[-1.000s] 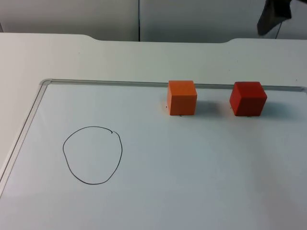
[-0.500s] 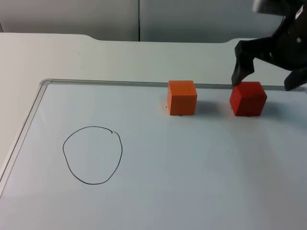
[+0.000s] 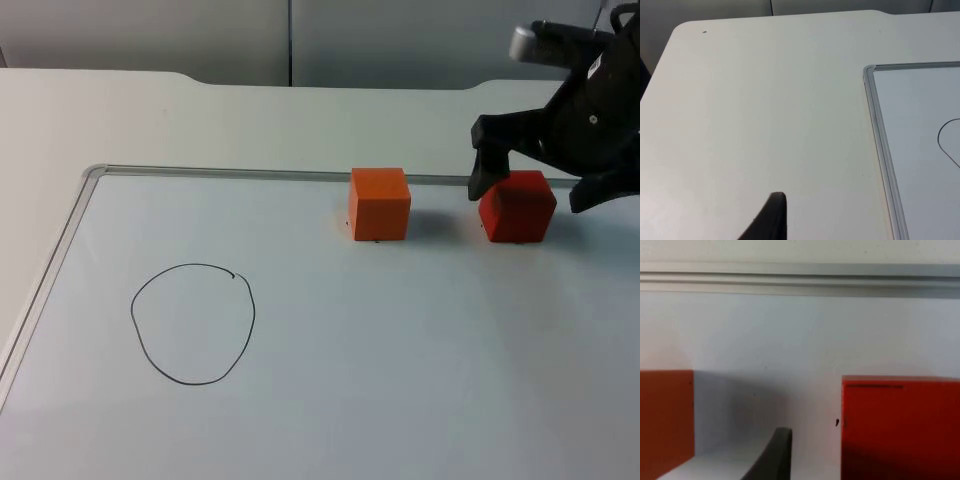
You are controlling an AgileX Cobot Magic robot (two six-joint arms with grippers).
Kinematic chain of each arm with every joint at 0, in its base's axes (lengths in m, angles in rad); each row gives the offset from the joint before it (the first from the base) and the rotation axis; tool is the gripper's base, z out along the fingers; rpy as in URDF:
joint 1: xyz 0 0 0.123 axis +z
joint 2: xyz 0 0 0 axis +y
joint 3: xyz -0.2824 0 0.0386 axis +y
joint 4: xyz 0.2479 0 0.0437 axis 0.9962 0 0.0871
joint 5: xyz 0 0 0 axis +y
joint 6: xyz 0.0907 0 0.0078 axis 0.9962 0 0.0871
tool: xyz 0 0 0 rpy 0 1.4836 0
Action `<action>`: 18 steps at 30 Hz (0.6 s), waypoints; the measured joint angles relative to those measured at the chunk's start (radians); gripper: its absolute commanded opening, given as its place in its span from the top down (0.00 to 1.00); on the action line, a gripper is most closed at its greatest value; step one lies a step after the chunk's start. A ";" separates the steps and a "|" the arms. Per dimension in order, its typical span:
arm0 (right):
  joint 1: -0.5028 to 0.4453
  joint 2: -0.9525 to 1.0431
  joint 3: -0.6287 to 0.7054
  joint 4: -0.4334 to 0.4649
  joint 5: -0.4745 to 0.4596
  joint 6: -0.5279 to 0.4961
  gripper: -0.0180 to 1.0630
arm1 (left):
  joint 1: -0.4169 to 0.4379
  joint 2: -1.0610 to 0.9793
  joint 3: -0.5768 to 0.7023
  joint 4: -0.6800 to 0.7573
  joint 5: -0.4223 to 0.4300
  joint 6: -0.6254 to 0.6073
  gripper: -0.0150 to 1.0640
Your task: Pick up one cube with the left hand and another cube with the right hand. First place the cube in the right hand at the target position, then stack the cube in the left hand on top.
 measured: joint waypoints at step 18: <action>0.000 0.041 0.000 0.000 -0.041 0.006 0.40 | 0.000 0.000 0.000 0.000 0.000 0.000 0.01</action>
